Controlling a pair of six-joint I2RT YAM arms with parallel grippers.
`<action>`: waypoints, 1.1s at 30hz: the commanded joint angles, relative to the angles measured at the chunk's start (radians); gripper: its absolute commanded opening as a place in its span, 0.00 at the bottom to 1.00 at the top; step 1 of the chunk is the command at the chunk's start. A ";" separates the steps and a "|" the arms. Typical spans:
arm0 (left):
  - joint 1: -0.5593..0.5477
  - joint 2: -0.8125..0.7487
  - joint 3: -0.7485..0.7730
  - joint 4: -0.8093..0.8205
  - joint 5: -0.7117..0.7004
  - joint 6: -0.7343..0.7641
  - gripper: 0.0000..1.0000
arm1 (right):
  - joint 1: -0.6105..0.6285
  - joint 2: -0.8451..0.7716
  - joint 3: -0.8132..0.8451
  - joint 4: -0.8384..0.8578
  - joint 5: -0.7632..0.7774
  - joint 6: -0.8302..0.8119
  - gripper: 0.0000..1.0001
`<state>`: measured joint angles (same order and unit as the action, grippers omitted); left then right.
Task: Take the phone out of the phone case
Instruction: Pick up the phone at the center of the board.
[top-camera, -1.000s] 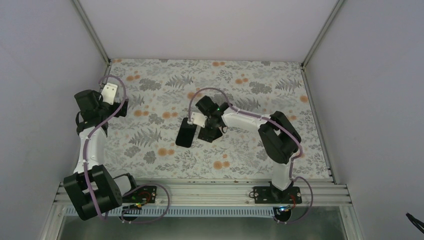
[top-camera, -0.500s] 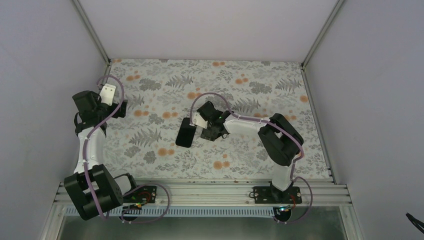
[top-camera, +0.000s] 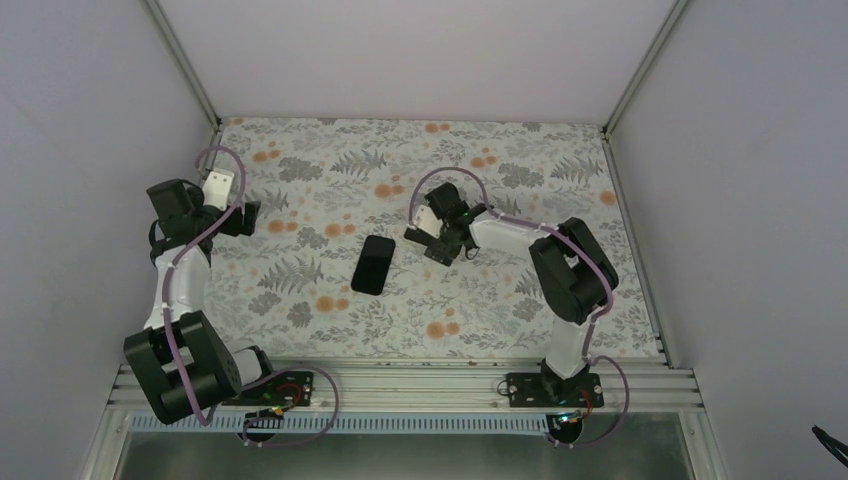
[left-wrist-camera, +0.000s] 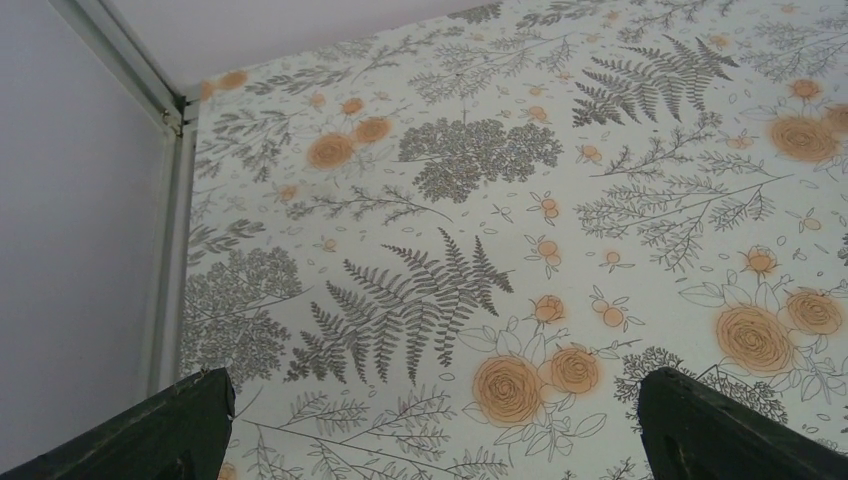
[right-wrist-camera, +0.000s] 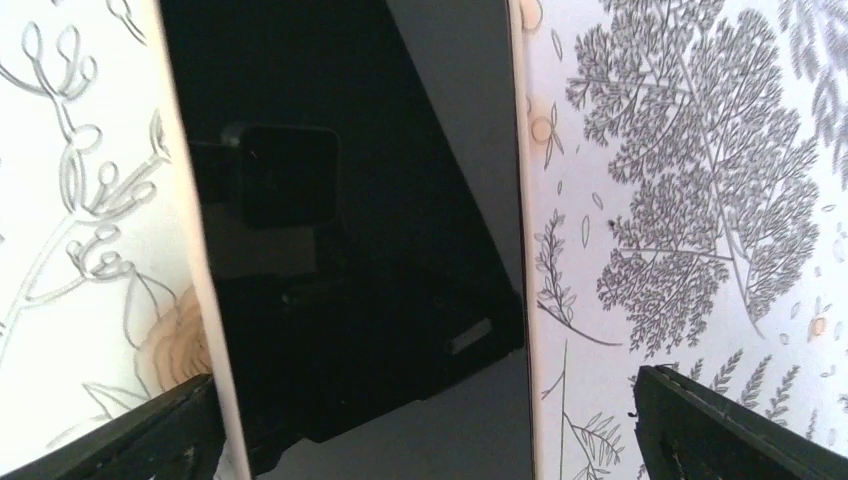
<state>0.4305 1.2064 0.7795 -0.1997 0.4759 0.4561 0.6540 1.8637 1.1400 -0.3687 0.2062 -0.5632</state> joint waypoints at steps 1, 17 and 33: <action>0.007 0.025 0.042 -0.013 0.060 0.008 1.00 | -0.061 0.060 0.021 -0.180 -0.090 -0.065 1.00; 0.009 0.028 0.068 -0.147 0.111 0.126 1.00 | -0.163 0.300 0.281 -0.432 -0.281 -0.238 1.00; 0.003 0.217 0.288 -0.501 0.392 0.331 1.00 | -0.165 0.310 0.235 -0.469 -0.301 -0.224 0.69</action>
<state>0.4328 1.3701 0.9920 -0.5659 0.7464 0.6971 0.4839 2.0872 1.4677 -0.7444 -0.1688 -0.7670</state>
